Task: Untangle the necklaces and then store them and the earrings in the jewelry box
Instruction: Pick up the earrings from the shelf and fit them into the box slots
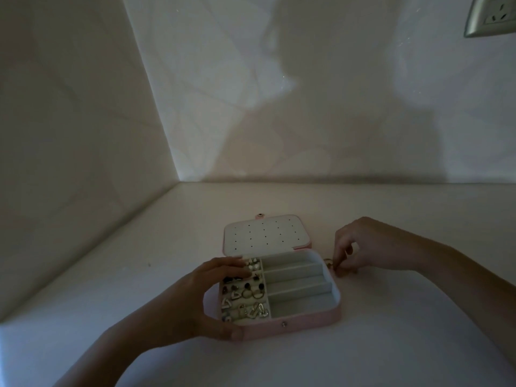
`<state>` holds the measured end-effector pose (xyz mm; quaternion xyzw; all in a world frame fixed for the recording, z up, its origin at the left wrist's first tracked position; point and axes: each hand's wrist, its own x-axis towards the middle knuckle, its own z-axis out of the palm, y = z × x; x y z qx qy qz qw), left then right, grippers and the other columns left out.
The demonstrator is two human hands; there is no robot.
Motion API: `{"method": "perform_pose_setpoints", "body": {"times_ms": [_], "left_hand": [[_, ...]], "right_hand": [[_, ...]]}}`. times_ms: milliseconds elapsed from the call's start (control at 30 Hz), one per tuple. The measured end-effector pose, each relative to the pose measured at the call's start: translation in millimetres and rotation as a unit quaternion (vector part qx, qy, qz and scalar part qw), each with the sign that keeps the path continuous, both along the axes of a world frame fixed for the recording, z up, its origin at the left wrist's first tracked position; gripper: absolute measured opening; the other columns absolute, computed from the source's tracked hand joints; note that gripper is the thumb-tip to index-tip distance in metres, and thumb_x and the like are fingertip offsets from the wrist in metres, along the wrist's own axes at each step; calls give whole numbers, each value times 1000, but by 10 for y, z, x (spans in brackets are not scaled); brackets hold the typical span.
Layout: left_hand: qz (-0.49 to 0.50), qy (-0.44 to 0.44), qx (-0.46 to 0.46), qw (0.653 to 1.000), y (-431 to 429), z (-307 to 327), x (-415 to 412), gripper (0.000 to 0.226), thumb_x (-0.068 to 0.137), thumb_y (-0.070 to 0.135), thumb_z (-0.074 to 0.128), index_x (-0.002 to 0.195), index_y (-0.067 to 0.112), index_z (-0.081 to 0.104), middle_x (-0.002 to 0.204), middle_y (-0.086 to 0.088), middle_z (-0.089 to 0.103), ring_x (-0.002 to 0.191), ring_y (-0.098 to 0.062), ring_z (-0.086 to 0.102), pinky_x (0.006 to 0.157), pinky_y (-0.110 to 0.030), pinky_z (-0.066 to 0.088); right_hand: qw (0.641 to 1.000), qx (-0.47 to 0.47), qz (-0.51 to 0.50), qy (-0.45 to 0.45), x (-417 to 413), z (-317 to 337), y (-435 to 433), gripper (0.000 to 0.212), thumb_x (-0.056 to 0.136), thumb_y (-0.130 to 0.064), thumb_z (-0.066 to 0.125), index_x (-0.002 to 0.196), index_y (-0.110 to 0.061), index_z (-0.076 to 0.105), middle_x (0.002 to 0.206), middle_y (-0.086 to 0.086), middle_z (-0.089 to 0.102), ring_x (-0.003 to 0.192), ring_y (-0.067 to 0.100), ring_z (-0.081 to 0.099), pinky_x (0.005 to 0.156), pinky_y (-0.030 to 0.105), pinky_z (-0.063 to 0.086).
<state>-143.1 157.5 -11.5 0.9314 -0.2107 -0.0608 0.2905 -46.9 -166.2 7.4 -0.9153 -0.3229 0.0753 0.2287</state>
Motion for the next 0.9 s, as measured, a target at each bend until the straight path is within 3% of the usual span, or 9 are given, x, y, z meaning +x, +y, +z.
{"method": "perform_pose_setpoints", "body": {"times_ms": [100, 267, 367, 433, 500, 600, 667, 767, 900], "left_hand": [[6, 2, 4, 1000, -2, 3, 31, 89, 48, 80, 70, 128, 53, 43, 138, 45, 23, 130, 18, 25, 110, -20, 32], [-3, 24, 8, 1000, -16, 34, 77, 92, 46, 83, 68, 129, 52, 42, 137, 47, 21, 127, 21, 26, 110, -21, 33], [6, 21, 7, 1000, 10, 84, 123, 79, 49, 86, 66, 121, 59, 49, 138, 40, 32, 131, 7, 35, 108, -30, 39], [38, 14, -11, 999, 0, 190, 137, 65, 53, 87, 59, 113, 61, 53, 136, 34, 40, 127, 2, 41, 106, -32, 42], [79, -14, -64, 995, -71, 316, 159, 47, 64, 76, 61, 105, 54, 62, 128, 26, 53, 118, 1, 52, 101, -29, 47], [130, -29, -178, 975, -243, 431, 200, 14, 77, 32, 73, 91, 35, 72, 97, 10, 73, 88, -5, 69, 83, -27, 55], [125, 11, -250, 960, -349, 433, 209, 15, 74, 18, 73, 88, 22, 74, 86, 1, 75, 80, -13, 71, 77, -26, 54], [121, 58, -336, 932, -434, 421, 199, 24, 65, 19, 71, 88, 14, 74, 84, -7, 75, 78, -18, 72, 73, -24, 56], [128, 75, -379, 913, -459, 387, 191, 24, 60, 19, 71, 84, 15, 74, 83, -8, 75, 76, -16, 71, 69, -21, 56]], "right_hand": [[1000, 5, -17, 11, -9, 25, -38, 25, 68, -25, 83, 61, -44, 70, 70, -7, 71, 67, 6, 64, 74, 35, 52], [999, -1, -24, 30, -39, 68, -76, 26, 72, -15, 80, 67, -39, 71, 69, -19, 70, 73, -2, 62, 68, 16, 44], [998, 27, -60, 11, -54, 75, -73, 28, 72, -12, 81, 67, -38, 72, 68, -19, 69, 71, -4, 61, 58, 10, 43], [992, 93, -83, -21, -55, 103, -29, 25, 72, -10, 82, 69, -33, 72, 70, -19, 70, 71, -5, 63, 62, 8, 44], [965, 247, -92, 3, -99, 163, 90, 21, 73, -1, 78, 72, -20, 69, 73, -9, 73, 71, 1, 67, 70, 13, 47], [861, 484, -63, 142, -278, 238, 426, 23, 72, 16, 66, 74, -3, 54, 69, 4, 71, 69, 9, 69, 66, 17, 53], [821, 533, -46, 200, -368, 211, 633, 25, 68, 8, 68, 73, -6, 49, 70, 5, 71, 68, 10, 68, 64, 17, 52], [800, 545, -40, 248, -392, 162, 765, 27, 60, -6, 73, 71, -12, 48, 75, 6, 71, 70, 13, 65, 68, 21, 51], [767, 567, -45, 298, -341, 70, 800, 33, 58, -1, 82, 63, -16, 53, 76, 13, 69, 66, 16, 64, 62, 20, 53]]}}
